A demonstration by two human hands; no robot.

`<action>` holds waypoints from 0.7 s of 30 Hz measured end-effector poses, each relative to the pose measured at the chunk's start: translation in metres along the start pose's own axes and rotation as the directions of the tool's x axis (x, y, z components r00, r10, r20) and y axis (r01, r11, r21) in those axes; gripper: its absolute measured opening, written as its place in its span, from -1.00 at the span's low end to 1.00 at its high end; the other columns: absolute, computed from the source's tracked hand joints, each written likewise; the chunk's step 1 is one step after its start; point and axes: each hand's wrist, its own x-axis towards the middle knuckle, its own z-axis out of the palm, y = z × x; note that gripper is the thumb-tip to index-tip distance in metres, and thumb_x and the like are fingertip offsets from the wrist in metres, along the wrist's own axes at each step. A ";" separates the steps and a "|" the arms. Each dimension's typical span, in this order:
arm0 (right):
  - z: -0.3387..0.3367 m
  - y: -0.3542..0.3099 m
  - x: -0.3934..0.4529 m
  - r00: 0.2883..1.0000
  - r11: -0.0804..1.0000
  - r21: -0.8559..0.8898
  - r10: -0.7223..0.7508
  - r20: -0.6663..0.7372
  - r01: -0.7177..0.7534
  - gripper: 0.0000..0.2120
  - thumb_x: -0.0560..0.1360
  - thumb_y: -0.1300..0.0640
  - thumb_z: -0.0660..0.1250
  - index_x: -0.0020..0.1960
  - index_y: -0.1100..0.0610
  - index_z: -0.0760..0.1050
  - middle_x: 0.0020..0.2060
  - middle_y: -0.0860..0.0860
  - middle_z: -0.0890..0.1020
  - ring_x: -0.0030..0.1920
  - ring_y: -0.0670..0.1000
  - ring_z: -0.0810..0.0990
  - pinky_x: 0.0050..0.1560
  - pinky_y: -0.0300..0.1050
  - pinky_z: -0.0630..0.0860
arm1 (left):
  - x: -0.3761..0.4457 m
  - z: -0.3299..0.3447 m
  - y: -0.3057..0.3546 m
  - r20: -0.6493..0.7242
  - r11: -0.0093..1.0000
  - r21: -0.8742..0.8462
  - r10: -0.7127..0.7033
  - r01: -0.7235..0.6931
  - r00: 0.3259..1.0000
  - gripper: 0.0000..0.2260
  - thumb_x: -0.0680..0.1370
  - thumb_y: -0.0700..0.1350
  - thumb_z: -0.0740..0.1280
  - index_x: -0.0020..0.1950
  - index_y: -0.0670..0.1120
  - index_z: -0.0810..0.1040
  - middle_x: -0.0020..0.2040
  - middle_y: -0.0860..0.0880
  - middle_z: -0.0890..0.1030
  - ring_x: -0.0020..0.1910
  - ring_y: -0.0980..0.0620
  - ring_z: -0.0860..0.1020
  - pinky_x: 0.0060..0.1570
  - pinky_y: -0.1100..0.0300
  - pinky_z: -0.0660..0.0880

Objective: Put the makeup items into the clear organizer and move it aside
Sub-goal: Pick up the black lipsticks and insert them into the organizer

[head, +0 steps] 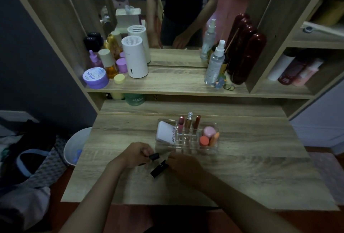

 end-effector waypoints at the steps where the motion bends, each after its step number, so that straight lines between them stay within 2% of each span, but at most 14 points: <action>1: 0.004 -0.003 0.000 0.999 0.999 -0.033 -0.025 -0.044 0.023 -0.75 0.55 0.18 0.21 0.18 0.16 0.54 0.11 0.13 0.60 0.07 0.16 0.59 0.03 -0.02 0.55 | -0.001 0.000 0.000 0.002 1.000 -0.008 0.000 0.000 1.000 -0.76 0.39 -0.29 0.44 0.06 -0.23 0.63 0.04 -0.21 0.67 0.05 -0.11 0.62 0.08 0.11 0.54; 2: 0.007 -0.005 0.000 0.993 0.998 -0.044 -0.047 -0.113 0.042 -0.79 0.48 0.17 0.31 0.09 0.13 0.61 -0.03 0.10 0.66 -0.07 0.11 0.65 -0.11 -0.11 0.59 | -0.002 0.000 0.001 0.006 1.000 -0.015 0.000 0.000 1.000 -0.75 0.39 -0.28 0.44 0.06 -0.23 0.63 0.04 -0.21 0.67 0.05 -0.11 0.62 0.08 0.10 0.54; 4: 0.011 -0.009 -0.001 0.984 0.995 -0.094 -0.057 -0.168 0.042 -0.83 0.29 0.07 0.48 -0.11 0.01 0.67 -0.30 -0.04 0.68 -0.35 -0.03 0.66 -0.43 -0.28 0.54 | -0.003 0.000 0.002 0.017 1.000 -0.021 0.003 -0.003 1.000 -0.75 0.40 -0.28 0.43 0.08 -0.22 0.62 0.05 -0.20 0.67 0.05 -0.10 0.62 0.07 0.10 0.54; 5: 0.013 -0.011 0.000 0.982 0.994 -0.106 -0.057 -0.181 0.038 -0.84 0.25 0.04 0.50 -0.17 -0.02 0.67 -0.34 -0.08 0.67 -0.39 -0.06 0.64 -0.49 -0.30 0.51 | -0.004 0.000 0.003 0.021 1.000 -0.024 0.004 -0.003 1.000 -0.75 0.41 -0.27 0.43 0.09 -0.22 0.62 0.05 -0.20 0.66 0.03 -0.09 0.61 0.05 0.11 0.54; 7: 0.015 -0.014 0.002 0.975 0.990 -0.131 -0.084 -0.204 0.058 -0.90 0.27 0.07 0.49 -0.22 -0.01 0.64 -0.30 -0.08 0.68 -0.37 -0.06 0.65 -0.47 -0.27 0.52 | -0.006 0.000 0.003 0.024 0.999 -0.043 0.005 -0.004 1.000 -0.76 0.42 -0.25 0.42 0.08 -0.21 0.62 0.02 -0.19 0.66 -0.05 -0.05 0.59 -0.07 0.19 0.53; 10: 0.014 -0.016 0.006 0.965 0.967 -0.228 -0.162 -0.207 0.113 -0.89 0.24 0.05 0.51 -0.25 -0.01 0.64 -0.23 -0.10 0.72 -0.37 -0.10 0.64 -0.47 -0.28 0.52 | -0.008 -0.004 0.004 0.025 0.999 -0.053 -0.002 0.003 1.000 -0.81 0.44 -0.22 0.42 0.04 -0.19 0.62 -0.06 -0.14 0.63 -0.15 0.03 0.55 -0.25 0.34 0.45; 12: 0.012 -0.018 0.008 0.960 0.955 -0.266 -0.192 -0.203 0.135 -0.91 0.26 0.03 0.50 -0.25 -0.02 0.64 -0.28 -0.11 0.71 -0.37 -0.12 0.64 -0.44 -0.28 0.53 | -0.010 -0.008 0.003 0.030 0.998 -0.059 -0.011 0.013 0.999 -0.81 0.45 -0.20 0.41 0.06 -0.18 0.63 -0.03 -0.17 0.64 -0.19 0.01 0.57 -0.25 0.30 0.50; 15: 0.016 -0.020 0.011 0.954 0.939 -0.289 -0.242 -0.178 0.185 -0.95 0.32 0.08 0.43 -0.21 -0.01 0.62 -0.33 -0.09 0.69 -0.36 -0.08 0.65 -0.37 -0.25 0.58 | -0.011 -0.014 0.002 0.001 0.999 -0.035 -0.006 0.006 1.000 -0.79 0.43 -0.17 0.44 0.06 -0.14 0.65 0.00 -0.13 0.66 -0.13 0.01 0.62 -0.25 0.27 0.57; 18: 0.021 -0.024 0.014 0.954 0.925 -0.322 -0.259 -0.149 0.200 -0.95 0.35 0.09 0.39 -0.20 -0.02 0.60 -0.33 -0.07 0.69 -0.38 -0.07 0.63 -0.38 -0.24 0.55 | -0.011 -0.021 0.006 0.000 0.996 -0.086 -0.022 0.022 1.000 -0.86 0.36 -0.16 0.51 -0.13 -0.05 0.63 -0.17 -0.06 0.64 -0.26 0.10 0.57 -0.47 0.34 0.49; 21: 0.024 -0.027 0.013 0.962 0.919 -0.342 -0.248 -0.112 0.198 -0.96 0.35 0.05 0.37 -0.25 -0.04 0.60 -0.33 -0.10 0.70 -0.37 -0.09 0.64 -0.36 -0.26 0.53 | -0.009 -0.027 0.015 -0.022 0.992 -0.128 -0.017 0.014 1.000 -0.85 0.32 -0.16 0.54 -0.25 -0.04 0.59 -0.31 0.01 0.57 -0.36 0.06 0.51 -0.48 0.25 0.42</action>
